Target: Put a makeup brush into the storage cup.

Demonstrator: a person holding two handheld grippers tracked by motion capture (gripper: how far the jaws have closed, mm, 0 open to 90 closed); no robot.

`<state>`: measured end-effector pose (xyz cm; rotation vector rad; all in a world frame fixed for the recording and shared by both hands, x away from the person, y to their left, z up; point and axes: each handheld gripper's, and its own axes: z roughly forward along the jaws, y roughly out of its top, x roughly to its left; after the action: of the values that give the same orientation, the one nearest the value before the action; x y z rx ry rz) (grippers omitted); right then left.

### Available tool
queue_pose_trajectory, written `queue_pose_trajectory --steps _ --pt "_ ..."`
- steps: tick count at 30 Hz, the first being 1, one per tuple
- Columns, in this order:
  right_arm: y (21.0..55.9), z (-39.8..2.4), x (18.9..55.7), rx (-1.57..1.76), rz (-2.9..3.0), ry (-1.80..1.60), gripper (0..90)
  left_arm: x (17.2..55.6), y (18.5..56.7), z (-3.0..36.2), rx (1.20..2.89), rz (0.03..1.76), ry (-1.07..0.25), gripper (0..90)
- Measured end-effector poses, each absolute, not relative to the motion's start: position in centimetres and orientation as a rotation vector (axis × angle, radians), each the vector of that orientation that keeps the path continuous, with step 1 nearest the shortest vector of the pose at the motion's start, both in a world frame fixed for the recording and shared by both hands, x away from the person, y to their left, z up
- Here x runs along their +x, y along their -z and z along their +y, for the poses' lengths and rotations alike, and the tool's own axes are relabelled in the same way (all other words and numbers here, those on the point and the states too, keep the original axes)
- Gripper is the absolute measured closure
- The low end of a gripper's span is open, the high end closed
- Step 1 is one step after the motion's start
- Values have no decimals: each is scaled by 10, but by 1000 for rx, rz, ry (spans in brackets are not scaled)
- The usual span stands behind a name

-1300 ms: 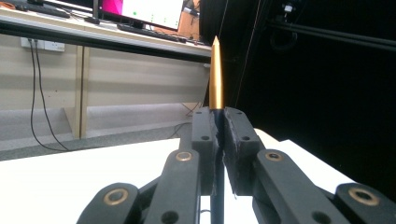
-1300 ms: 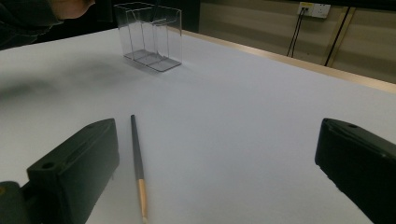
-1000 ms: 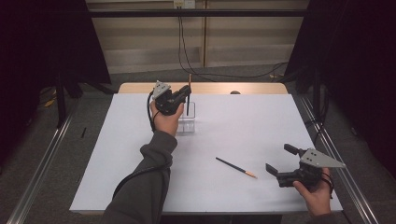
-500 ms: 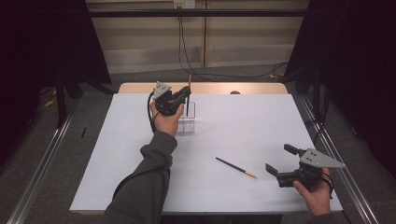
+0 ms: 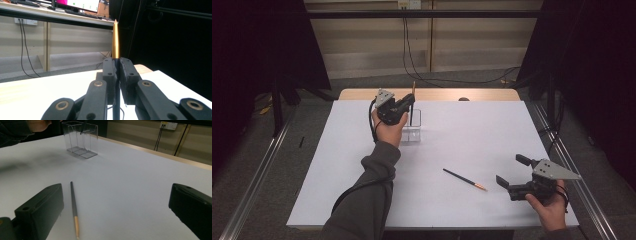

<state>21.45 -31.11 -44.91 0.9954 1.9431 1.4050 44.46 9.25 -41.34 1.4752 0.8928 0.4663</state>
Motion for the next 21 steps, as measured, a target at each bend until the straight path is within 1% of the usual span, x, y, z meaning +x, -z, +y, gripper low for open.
queue_pose_trajectory --steps 21 --pt "450 -309 215 989 1953 -1400 0 437 419 99 1480 905 -440 835"
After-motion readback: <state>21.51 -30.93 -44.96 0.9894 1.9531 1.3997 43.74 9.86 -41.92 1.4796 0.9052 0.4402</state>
